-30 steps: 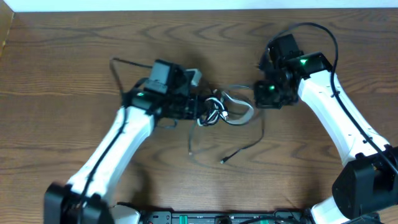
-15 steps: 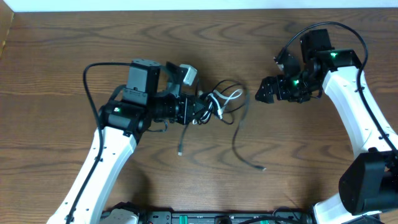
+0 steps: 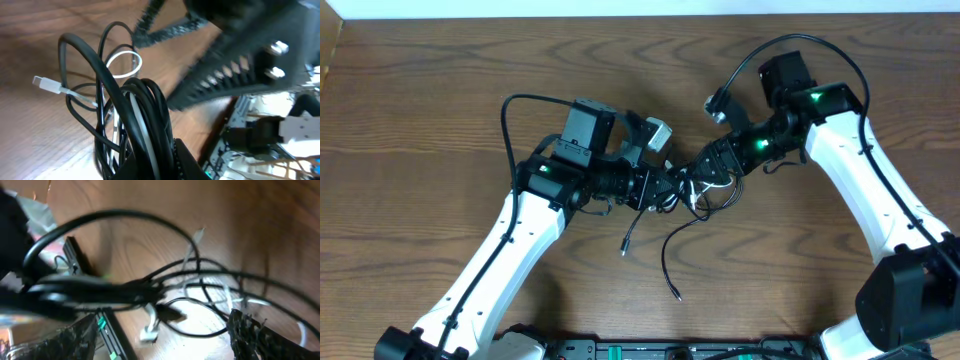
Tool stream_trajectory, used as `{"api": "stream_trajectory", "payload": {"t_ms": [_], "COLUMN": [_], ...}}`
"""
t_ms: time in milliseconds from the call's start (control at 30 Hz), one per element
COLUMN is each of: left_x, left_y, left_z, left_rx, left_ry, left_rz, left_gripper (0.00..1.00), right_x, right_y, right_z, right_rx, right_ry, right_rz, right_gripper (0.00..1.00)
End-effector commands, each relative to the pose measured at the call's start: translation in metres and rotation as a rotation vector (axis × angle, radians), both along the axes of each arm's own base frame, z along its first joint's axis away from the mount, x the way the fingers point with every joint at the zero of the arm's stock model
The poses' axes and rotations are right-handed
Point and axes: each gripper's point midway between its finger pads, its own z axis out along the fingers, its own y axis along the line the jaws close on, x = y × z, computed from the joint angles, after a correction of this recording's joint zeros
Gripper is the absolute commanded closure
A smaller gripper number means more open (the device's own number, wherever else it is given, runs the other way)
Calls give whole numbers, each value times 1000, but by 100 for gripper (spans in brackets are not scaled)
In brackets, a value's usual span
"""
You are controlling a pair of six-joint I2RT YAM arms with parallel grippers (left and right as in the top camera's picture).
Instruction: Untangle cables
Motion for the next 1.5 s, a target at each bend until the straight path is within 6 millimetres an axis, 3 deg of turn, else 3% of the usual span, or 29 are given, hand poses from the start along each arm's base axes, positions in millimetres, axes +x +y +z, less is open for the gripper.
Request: {"api": "stream_trajectory", "payload": {"t_ms": [0,100,200,267,400,467,533,600,667,833,900,1000,1033,1100,1200,1267,1333,1400,1467], "left_x": [10,-2,-14,-13,-9,-8,4,14,16,12,12,12,12,17,33,40,42,43,44], "left_y": [5,-6,-19,-19,-18,-17,-7,14,27,30,30,30,30,35,54,48,38,35,35], "left_z": [1,14,35,35,32,32,17,-8,-20,-23,-23,-23,-23,-27,-46,-53,-55,-58,-59], "left_rx": [36,-62,-189,-189,-168,-165,-64,101,185,199,199,199,200,236,346,324,284,272,274], "left_ry": [-53,-30,-25,-26,-41,-42,-58,-52,-42,-21,-21,-20,-20,-33,-2,28,41,47,50], "left_rz": [30,-44,-136,-136,-118,-115,-38,69,117,117,117,117,117,142,283,296,269,260,259], "left_gripper": [87,89,89,88,89,84,74,73,72,78,87,86,76,69,66,58,53,50,50], "right_x": [-9,-18,-22,-22,-22,-22,-18,-10,-2,21,12,0,0,-6,-8,-13,-9,5,6], "right_y": [13,21,25,25,25,25,21,7,-4,-30,-22,-3,0,8,14,21,16,-3,-9], "right_z": [15,27,31,31,30,30,25,6,-4,-24,-20,-6,-5,4,12,26,25,13,24], "right_rx": [94,188,218,219,218,215,181,34,-58,-263,-210,-81,-68,9,65,144,96,-79,-104], "right_ry": [-37,-73,-96,-101,-102,-102,-113,-80,-64,-42,-15,-20,-23,-25,-31,-33,-52,-67,-105], "right_rz": [77,159,196,200,199,199,192,114,49,-149,-114,-10,-7,39,64,89,63,-51,-84], "right_gripper": [18,17,25,56,98,99,99,99,99,99,99,99,99,99,99,99,99,99,99]}}
